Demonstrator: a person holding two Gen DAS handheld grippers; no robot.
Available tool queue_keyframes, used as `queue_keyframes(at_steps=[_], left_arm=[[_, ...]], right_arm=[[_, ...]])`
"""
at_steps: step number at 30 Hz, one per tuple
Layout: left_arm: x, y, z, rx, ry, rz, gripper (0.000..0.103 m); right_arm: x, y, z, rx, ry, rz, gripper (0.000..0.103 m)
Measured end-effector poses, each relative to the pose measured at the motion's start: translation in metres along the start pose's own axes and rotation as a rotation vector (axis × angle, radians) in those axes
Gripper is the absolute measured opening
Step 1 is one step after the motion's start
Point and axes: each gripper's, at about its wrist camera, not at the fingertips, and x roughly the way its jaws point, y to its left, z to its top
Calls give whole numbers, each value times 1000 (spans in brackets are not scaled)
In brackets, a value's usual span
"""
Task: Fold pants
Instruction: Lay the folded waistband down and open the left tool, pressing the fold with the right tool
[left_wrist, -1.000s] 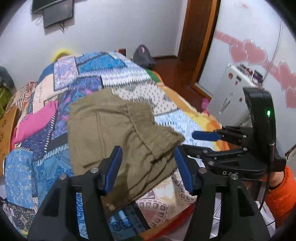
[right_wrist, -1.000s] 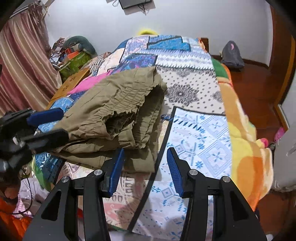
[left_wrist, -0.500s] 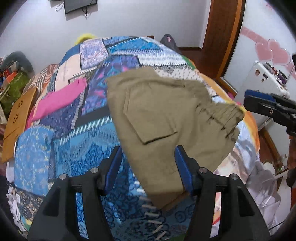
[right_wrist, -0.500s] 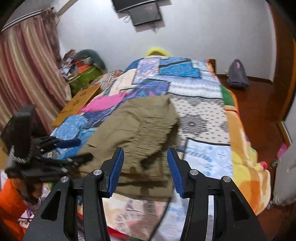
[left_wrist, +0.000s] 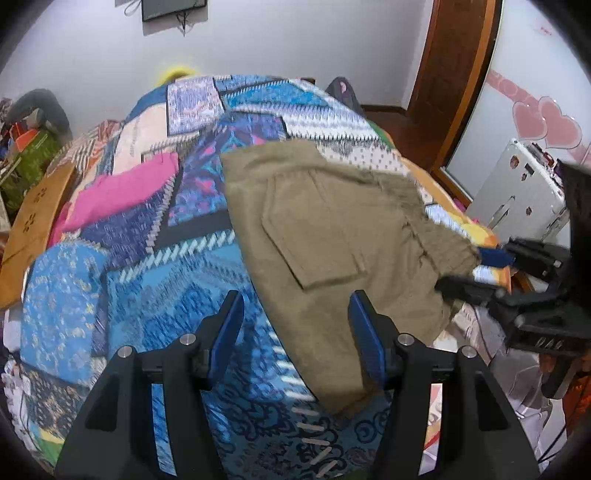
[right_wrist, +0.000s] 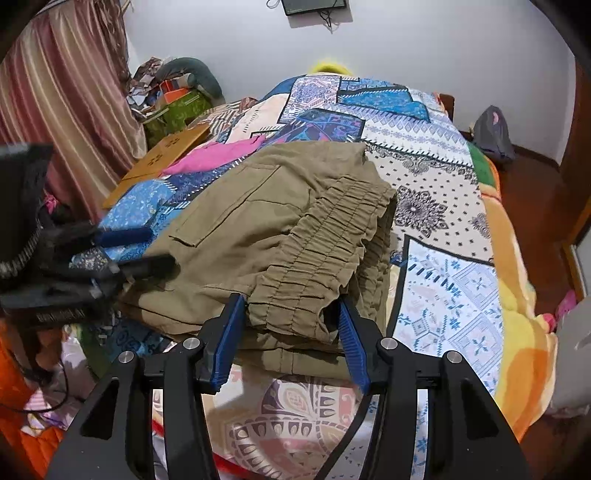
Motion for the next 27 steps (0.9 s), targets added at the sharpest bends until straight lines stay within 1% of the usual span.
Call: queue_keyframes(at_steps=[4,7,9,11,12,15,17,18,21,23,27], left_arm=[[-4,6,25,52,-33,56,60],[3,13,47,76,-45,52,60],[16,21,62,63,-26,52,60],[35,27,72,52,7,29,60],[48,28,76,57,31,31,60],[79,21,74,123,76,78,60],[97,17,69,163,102,81,60],[104,15,67,176,104,82,61],[108,13,68,200,98,87,62],[108,14,69,197,102,84,62],[105,27,62,134,116,40,62]], right_arm=[[2,-4,-2,23,0,24,47],[4,-8,-1,31,1,26,47],[5,-12,1,38,4,26,47],[7,-16,3,42,10,26,47],[8,-19,4,44,13,25,47],[14,-30,9,52,29,23,47],[18,-38,11,57,38,26,47],[22,-42,13,60,44,27,48],[33,-54,18,65,62,31,54],[39,-60,22,63,70,38,55],[50,-66,30,7,68,7,55]])
